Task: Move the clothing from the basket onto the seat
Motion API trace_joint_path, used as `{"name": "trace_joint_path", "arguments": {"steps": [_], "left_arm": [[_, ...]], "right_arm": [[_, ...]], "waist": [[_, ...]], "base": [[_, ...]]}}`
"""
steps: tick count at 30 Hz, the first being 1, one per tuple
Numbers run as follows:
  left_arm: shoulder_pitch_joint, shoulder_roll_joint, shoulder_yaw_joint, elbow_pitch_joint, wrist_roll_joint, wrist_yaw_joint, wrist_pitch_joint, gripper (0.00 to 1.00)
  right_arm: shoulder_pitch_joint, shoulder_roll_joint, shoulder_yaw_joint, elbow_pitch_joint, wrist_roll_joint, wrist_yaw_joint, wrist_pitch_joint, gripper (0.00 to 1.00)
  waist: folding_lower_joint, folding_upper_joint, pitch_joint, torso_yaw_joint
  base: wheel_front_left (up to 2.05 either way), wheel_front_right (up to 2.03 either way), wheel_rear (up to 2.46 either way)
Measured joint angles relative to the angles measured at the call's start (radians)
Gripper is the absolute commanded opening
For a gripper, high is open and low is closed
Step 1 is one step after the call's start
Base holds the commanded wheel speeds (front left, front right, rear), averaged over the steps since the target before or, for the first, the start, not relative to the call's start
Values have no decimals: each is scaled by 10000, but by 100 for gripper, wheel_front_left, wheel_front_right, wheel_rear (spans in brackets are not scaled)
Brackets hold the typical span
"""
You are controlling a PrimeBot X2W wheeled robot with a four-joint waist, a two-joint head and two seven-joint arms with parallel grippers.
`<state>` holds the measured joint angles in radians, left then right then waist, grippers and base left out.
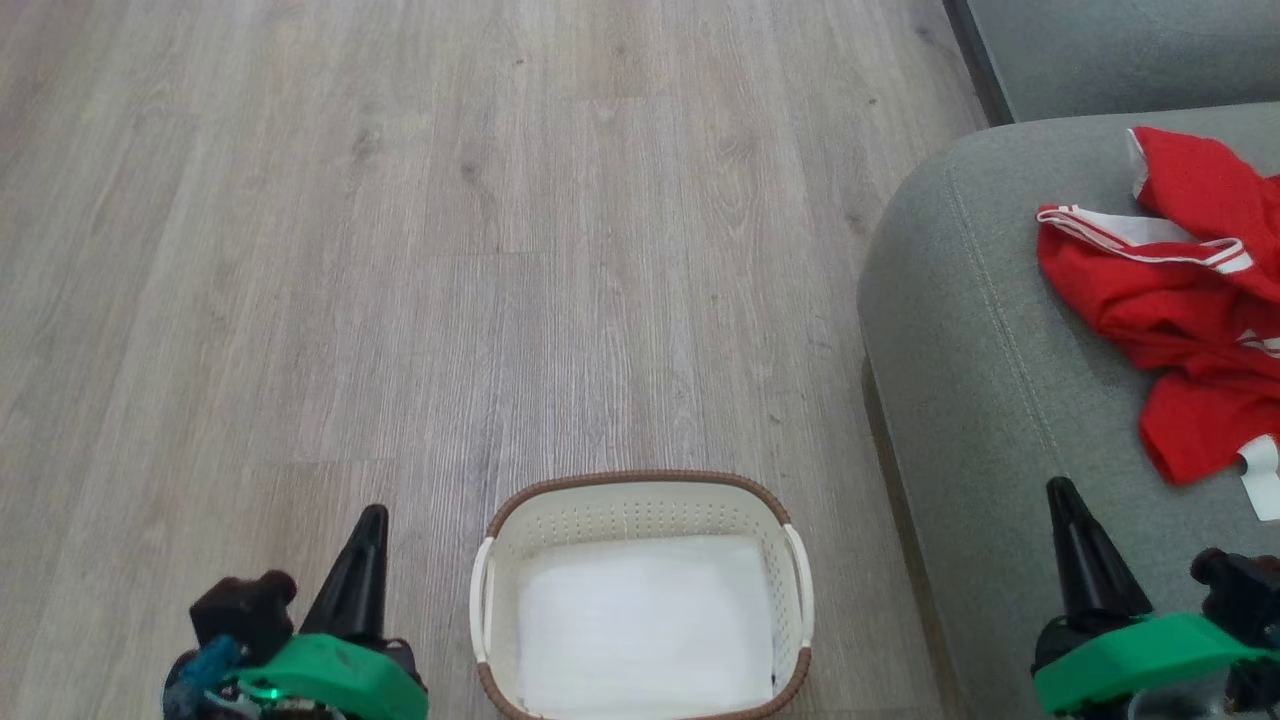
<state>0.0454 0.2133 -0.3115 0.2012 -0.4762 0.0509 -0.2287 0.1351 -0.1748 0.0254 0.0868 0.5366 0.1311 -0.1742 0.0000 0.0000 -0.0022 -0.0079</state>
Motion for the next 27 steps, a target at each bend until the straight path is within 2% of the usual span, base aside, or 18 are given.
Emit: {"name": "trace_joint_path", "arguments": {"steps": [27], "left_arm": [[-119,-320,713,184,-2520,-420,702,0]], "right_arm": [[-268,205,-249,430,2397,0,600,0]], "waist": [[0,0,12,19]], "base": [[0,0,0]]}}
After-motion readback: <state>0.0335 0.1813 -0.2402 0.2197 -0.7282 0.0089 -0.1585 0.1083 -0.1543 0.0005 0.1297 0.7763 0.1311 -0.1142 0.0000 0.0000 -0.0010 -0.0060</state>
